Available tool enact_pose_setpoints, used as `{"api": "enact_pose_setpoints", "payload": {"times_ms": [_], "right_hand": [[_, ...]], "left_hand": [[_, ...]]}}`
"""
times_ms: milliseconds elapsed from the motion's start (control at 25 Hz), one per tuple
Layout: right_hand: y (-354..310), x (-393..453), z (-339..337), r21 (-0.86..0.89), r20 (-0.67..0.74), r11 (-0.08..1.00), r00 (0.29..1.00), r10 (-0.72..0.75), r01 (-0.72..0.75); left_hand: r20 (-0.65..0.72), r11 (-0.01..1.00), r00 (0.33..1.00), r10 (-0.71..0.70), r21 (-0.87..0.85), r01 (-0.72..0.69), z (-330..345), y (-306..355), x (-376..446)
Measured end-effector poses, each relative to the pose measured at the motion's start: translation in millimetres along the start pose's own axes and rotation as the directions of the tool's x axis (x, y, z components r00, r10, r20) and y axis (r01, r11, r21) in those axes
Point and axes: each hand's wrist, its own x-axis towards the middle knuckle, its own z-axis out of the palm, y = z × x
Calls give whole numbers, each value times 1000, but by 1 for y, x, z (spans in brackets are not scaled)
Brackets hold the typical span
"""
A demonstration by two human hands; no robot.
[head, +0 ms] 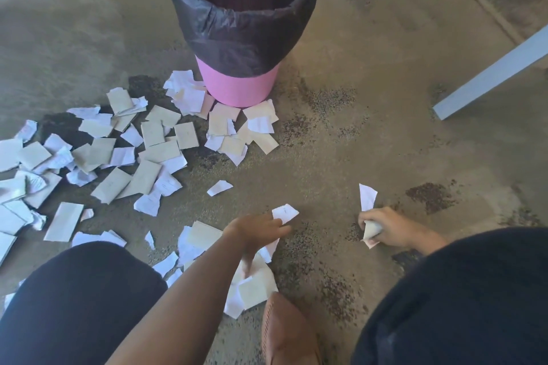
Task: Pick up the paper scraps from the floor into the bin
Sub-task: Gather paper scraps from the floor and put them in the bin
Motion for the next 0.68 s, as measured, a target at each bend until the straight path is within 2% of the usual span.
{"api": "enact_pose_setpoints", "payload": {"times_ms": [80, 200, 280, 400, 480, 560, 680], "right_hand": [[-2, -3, -3, 40, -45, 999, 999, -3, 5], [-4, 1, -23, 146, -245, 989, 969, 41, -5], [-4, 10, -35, 204, -307, 979, 947, 94, -31], [-4, 22, -39, 238, -215, 953, 947, 239, -186], [-5, 28, -37, 238, -191, 937, 934, 303, -255], [-7, 32, -38, 270, -176, 922, 927, 330, -277], [-20, 31, -46, 273, -168, 927, 936, 309, -257]], "left_hand": [[55, 998, 998, -32, -44, 34, 2, -2, 0], [143, 983, 982, -122, -117, 139, 5, -4, 3], [189, 965, 972, -138, -195, 175, 5, -7, 3], [200, 892, 963, -180, -380, 246, -6, -22, -4], [146, 863, 955, -258, -410, 296, -20, -34, -16], [79, 845, 943, -324, -425, 326, -40, -48, -31], [-10, 830, 942, -335, -477, 289, -70, -75, -60]]}}
